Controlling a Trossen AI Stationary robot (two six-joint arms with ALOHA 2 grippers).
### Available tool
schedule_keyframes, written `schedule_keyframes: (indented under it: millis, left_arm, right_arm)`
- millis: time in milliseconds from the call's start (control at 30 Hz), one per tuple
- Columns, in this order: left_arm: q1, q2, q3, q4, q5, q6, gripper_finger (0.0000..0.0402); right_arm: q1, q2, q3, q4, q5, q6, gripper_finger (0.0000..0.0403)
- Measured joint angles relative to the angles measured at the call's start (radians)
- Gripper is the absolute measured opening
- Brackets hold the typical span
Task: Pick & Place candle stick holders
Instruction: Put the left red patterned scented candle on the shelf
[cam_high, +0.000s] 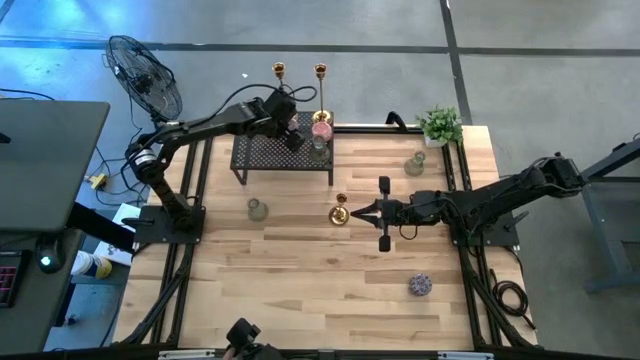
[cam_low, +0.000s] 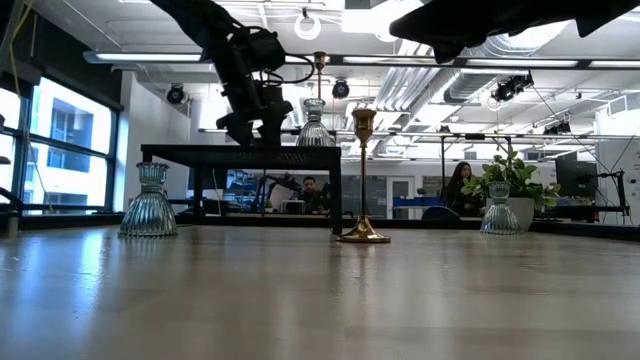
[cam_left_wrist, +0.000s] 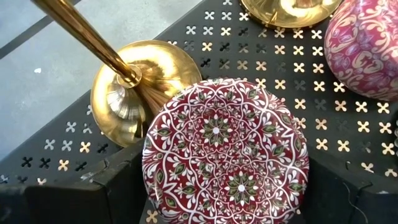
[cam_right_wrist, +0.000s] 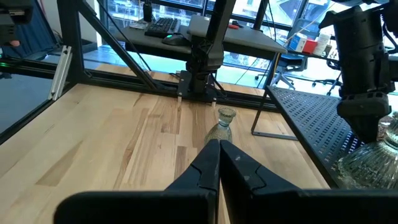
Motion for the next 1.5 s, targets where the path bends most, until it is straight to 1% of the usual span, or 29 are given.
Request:
schedule_keyframes:
  millis: [467, 600, 933, 1367, 1500]
  left_arm:
    - [0.000, 0.000, 0.000, -0.003, 0.005, -0.009, 0.0321]
    - [0.000, 0.000, 0.000, -0.011, 0.026, 0.000, 0.0321]
    - [0.000, 0.000, 0.002, -0.024, 0.029, 0.018, 0.0322]
    - [0.000, -0.001, 0.010, -0.036, 0.024, -0.002, 0.0321]
    - [0.000, -0.001, 0.010, -0.040, 0.035, 0.024, 0.0321]
  right_arm:
    - [0.000, 0.000, 0.000, 0.000, 0.000, 0.000, 0.0002]
    - [0.000, 0.000, 0.000, 0.000, 0.000, 0.000, 0.0001]
    - [0.000, 0.000, 0.000, 0.000, 0.000, 0.000, 0.0001]
    - [0.000, 0.000, 0.000, 0.000, 0.000, -0.001, 0.0001]
    - [0.000, 0.000, 0.000, 0.000, 0.000, -0.001, 0.0002]
